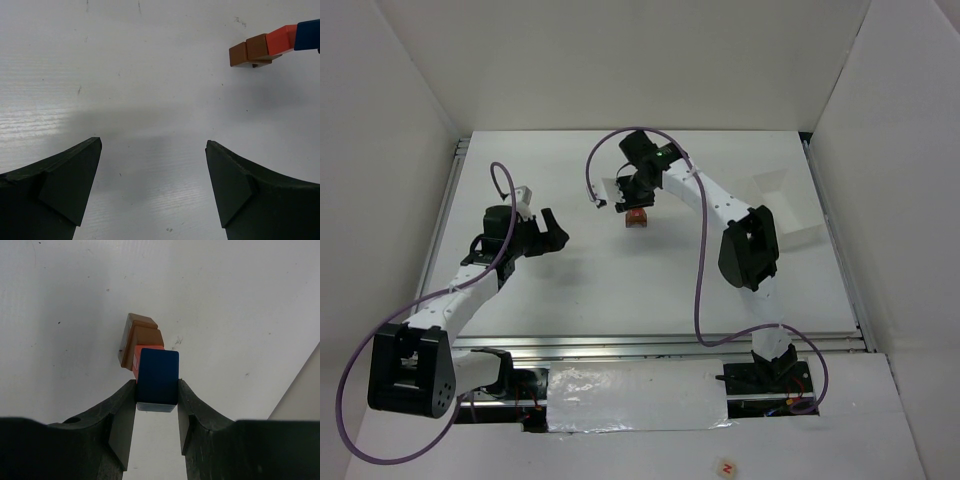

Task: Build the wood block tower

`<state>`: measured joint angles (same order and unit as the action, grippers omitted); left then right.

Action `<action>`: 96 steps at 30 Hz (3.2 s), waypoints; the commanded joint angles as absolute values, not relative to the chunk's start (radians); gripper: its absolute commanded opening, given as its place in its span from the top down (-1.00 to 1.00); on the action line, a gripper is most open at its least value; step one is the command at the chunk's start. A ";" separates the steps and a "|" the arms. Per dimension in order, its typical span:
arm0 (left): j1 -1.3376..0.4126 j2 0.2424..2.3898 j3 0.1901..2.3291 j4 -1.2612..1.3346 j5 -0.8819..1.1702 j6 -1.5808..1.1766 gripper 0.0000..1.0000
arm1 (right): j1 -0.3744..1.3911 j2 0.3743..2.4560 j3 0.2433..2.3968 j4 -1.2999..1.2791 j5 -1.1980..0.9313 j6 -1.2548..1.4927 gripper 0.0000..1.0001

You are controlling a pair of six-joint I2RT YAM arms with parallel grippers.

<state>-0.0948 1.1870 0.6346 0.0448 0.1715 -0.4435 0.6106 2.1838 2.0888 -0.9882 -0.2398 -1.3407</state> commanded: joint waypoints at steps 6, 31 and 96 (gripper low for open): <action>-0.089 1.193 0.643 0.106 0.198 -0.417 -0.99 | 0.597 2.198 2.095 -0.977 -0.258 -1.351 0.68; -0.095 1.226 0.641 0.121 0.229 -0.416 -0.99 | 0.578 2.204 2.063 -0.931 -0.288 -1.341 0.66; -0.121 1.235 0.643 0.138 0.236 -0.400 -0.99 | 0.569 2.141 2.082 -0.914 -0.341 -1.278 0.60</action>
<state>-0.1169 1.2400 0.6346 0.0834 0.2153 -0.4194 0.5797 2.2013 2.0541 -0.9432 -0.3138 -1.2942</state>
